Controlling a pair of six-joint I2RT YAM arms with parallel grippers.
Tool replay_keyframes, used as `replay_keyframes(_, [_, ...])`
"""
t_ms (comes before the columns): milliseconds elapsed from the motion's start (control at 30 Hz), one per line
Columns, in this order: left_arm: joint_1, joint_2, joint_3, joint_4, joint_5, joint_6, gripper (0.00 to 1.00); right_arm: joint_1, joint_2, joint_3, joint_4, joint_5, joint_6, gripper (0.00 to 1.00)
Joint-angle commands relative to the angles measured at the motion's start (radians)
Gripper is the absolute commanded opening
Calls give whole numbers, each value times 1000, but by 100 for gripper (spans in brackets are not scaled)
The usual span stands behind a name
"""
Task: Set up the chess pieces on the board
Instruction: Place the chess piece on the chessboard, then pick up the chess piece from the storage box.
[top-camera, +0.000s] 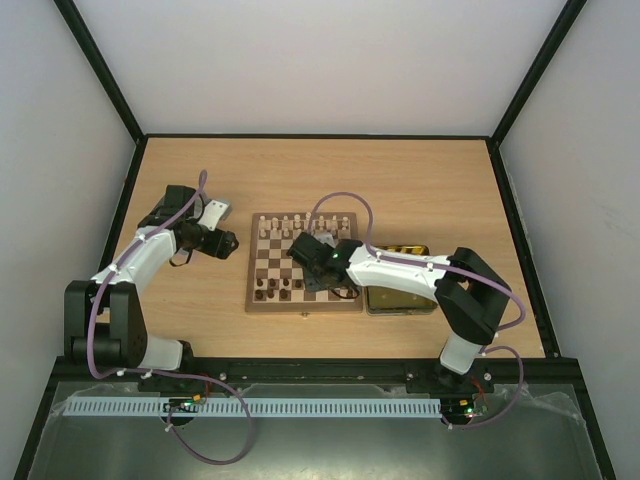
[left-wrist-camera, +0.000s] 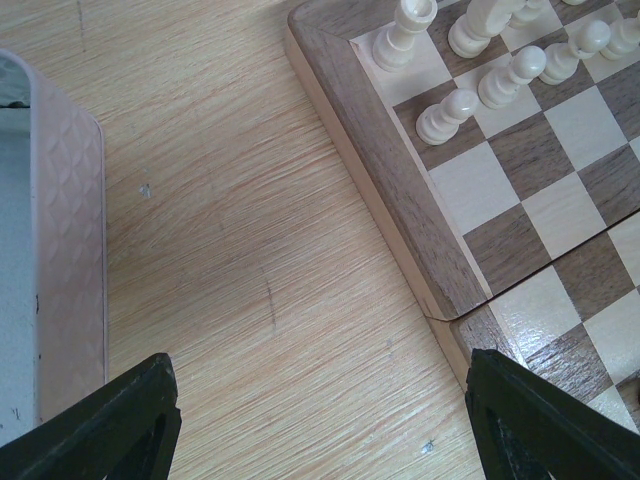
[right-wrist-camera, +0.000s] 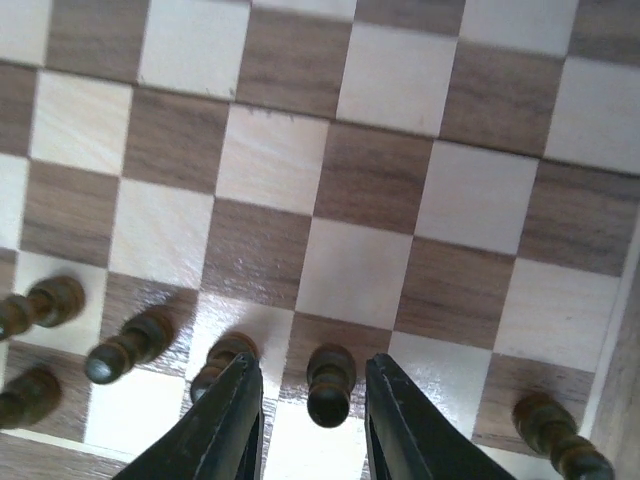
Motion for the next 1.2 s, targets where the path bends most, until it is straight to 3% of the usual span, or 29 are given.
replay_keyframes(0, [6,3,-10,0,5,3,79,2,-43,73,-75,127,40,27])
replay_keyframes(133, [6,0,-9,0,7,3,79,-59,-154,46,-117,230,71,27])
replay_keyframes(300, [6,0,-10,1,10,3,79,-253,-334,-122,-99,216,73,28])
replay_keyframes(367, [6,2,-9,1,13,3,79,-335,-394,-197,-91,230,78,37])
replay_keyframes(633, [6,-3,-8,-2,15,5,79,-571,-532,-436,-9,94,90,38])
replay_keyframes(1167, [6,-5,-10,-3,12,4,79,-675,-499,-522,76,-31,77,38])
